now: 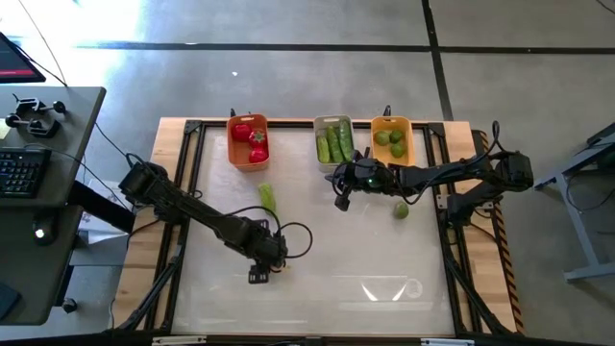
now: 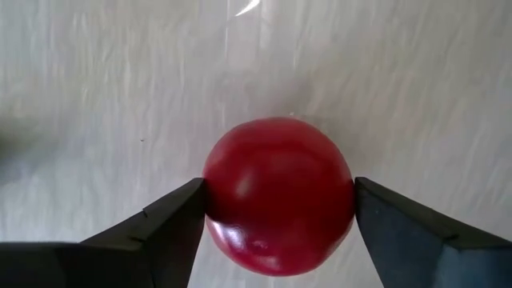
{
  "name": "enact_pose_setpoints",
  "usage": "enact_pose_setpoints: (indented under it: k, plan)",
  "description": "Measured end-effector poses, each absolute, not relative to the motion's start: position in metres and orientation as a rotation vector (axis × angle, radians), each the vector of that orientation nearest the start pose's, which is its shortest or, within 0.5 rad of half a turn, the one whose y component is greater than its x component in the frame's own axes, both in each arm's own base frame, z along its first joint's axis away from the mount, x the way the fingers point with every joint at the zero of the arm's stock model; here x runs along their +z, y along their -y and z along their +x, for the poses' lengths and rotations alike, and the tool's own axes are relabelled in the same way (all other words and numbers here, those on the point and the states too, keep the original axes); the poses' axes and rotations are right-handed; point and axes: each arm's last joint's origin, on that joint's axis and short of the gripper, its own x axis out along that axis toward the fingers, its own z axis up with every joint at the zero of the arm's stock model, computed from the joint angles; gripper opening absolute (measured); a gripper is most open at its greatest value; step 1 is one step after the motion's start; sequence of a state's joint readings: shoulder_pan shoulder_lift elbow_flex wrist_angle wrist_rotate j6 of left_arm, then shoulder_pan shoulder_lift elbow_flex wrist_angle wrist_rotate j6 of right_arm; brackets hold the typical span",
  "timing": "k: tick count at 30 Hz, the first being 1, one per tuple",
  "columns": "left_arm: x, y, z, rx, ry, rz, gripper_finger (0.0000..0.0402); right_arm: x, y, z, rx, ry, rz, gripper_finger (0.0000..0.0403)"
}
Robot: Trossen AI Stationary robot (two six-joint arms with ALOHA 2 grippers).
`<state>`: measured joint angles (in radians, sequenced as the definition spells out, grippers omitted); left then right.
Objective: Sort produce into baskets
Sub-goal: Put the tomato into the orange bin
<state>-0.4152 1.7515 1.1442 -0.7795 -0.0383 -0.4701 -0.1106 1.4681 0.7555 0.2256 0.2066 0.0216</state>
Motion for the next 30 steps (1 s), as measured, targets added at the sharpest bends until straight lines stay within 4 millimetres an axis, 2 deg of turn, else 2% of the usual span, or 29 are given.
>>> enact_pose_setpoints:
  k: [8, 16, 23, 30]
  plan:
    - [0.183, 0.122, 0.291, 0.021, -1.399, -0.078, 0.0244, 0.206, 0.039, 0.300, -0.316, -0.486, -0.002, 0.0000]
    - [0.201, 0.105, 0.283, 0.065, -1.396, -0.094, 0.0238, 0.206, 0.039, 0.300, -0.316, -0.486, -0.002, 0.0000]
    - [0.240, 0.069, 0.264, 0.215, -1.325, -0.149, 0.0237, 0.206, 0.039, 0.300, -0.316, -0.489, -0.002, 0.0000]
    - [0.279, 0.007, 0.228, 0.522, -1.260, -0.254, 0.0237, 0.206, 0.039, 0.300, -0.317, -0.488, 0.002, 0.0000]
